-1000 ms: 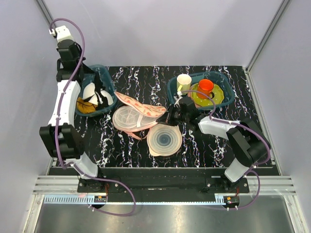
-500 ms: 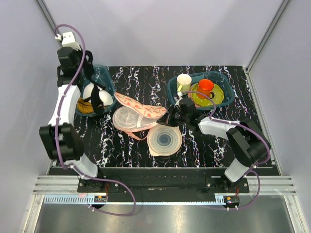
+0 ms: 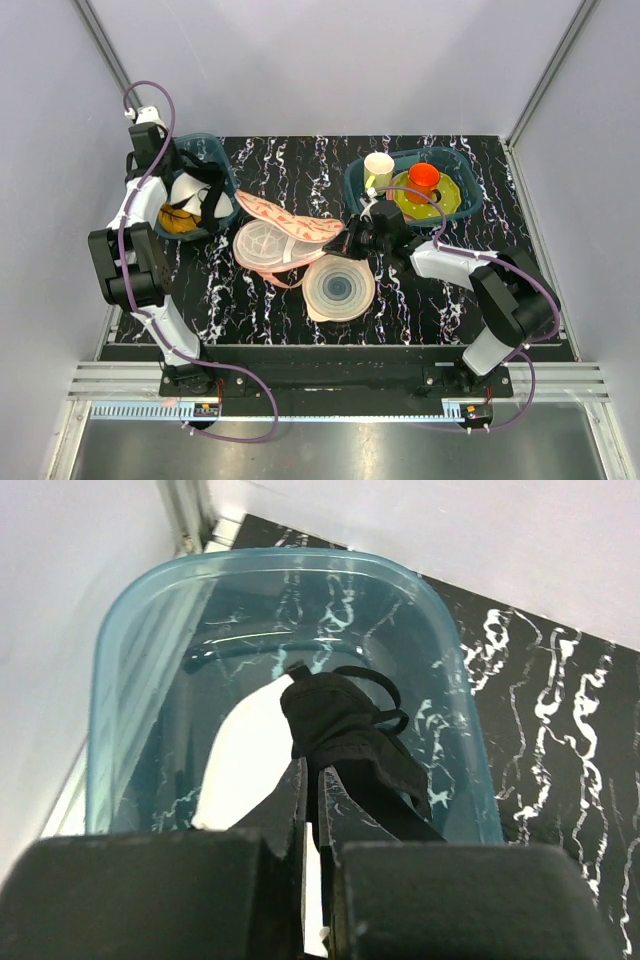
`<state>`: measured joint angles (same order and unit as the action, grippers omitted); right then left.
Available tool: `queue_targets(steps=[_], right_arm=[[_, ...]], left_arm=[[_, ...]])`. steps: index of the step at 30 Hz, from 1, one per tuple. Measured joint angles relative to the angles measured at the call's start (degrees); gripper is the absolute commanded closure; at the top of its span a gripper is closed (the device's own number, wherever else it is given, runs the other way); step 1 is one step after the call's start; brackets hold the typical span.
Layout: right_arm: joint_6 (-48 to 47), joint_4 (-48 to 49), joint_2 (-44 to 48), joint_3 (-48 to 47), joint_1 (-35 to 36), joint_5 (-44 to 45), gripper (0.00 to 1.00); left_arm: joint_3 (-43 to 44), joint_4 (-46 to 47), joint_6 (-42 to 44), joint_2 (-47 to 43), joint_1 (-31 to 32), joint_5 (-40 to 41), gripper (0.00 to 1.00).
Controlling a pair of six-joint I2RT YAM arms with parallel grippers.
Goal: Unzip the laundry bag and remove the bra
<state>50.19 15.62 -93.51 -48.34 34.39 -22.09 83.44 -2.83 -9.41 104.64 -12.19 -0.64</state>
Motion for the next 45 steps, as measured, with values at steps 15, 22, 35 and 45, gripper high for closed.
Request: queue_targets(steps=[15,22,35,45], right_arm=[[0.0,-0.5,0.5,0.4,0.0,0.2,1.0],[0.0,-0.5,0.5,0.4,0.0,0.1,1.0],[-0.3,-0.4,-0.3,0.0,0.0,-0.1,1.0],[-0.2,0.1,-0.3,0.0,0.0,-0.1,1.0]], left_arm=[[16.8,-12.8,-3.1,10.7,-1.0,8.4,0.01],[15.9,-16.3,-2.1,2.7,1.7,8.7,0.01],[-1.2,-16.2,3.1,-9.8,14.3,8.9,0.02],[-4.0,-20.4,3.2,-2.4,15.3,13.7,1.0]])
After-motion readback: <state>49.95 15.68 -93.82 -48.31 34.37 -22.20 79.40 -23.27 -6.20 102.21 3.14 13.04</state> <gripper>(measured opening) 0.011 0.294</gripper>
